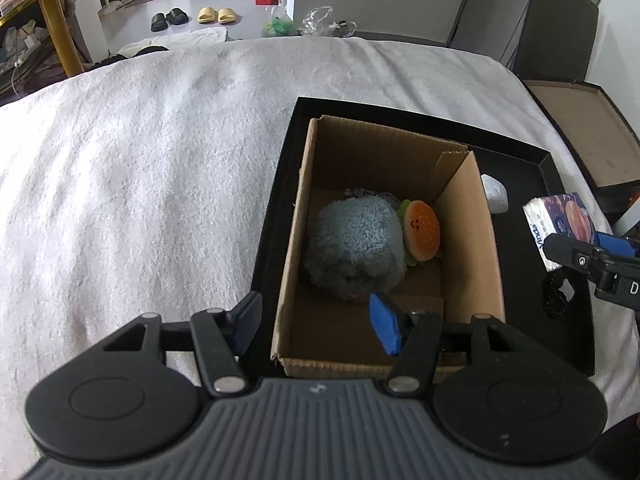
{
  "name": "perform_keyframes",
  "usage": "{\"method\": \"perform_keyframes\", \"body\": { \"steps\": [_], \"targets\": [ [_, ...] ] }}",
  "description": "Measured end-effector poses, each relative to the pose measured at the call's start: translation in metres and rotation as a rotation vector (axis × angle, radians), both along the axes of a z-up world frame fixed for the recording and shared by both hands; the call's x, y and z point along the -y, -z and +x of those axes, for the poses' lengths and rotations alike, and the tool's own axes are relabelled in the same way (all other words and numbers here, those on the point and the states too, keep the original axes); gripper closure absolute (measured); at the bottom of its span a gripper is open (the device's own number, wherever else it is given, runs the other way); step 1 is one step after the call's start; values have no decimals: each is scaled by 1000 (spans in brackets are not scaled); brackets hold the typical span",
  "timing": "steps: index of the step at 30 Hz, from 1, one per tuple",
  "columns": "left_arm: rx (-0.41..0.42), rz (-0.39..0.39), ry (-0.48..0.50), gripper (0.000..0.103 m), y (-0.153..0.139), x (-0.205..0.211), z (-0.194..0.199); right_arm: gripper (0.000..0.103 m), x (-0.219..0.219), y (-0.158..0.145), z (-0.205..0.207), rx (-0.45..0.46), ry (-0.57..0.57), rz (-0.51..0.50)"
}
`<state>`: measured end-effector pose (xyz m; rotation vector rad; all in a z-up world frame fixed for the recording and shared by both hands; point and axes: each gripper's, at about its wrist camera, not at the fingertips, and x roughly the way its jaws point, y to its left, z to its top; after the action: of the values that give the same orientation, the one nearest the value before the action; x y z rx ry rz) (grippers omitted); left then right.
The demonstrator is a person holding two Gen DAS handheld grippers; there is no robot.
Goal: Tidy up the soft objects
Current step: 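Carry the tissue pack with the right tool over the box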
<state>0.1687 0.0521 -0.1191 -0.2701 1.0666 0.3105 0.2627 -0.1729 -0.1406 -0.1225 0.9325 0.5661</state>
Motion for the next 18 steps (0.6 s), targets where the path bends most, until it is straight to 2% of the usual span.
{"method": "perform_keyframes", "body": {
  "steps": [3,10,18],
  "targets": [
    [7,-10,9,49,3,-2,-3,33,-6,-7,-7,3,-6,10],
    [19,-39,12,64,11,-12,-5,32,-23,-14,-17,12,-25,7],
    [26,-81,10,72,22,-23,-8,32,-51,-15,-26,14,-63,-31]
  ]
}}
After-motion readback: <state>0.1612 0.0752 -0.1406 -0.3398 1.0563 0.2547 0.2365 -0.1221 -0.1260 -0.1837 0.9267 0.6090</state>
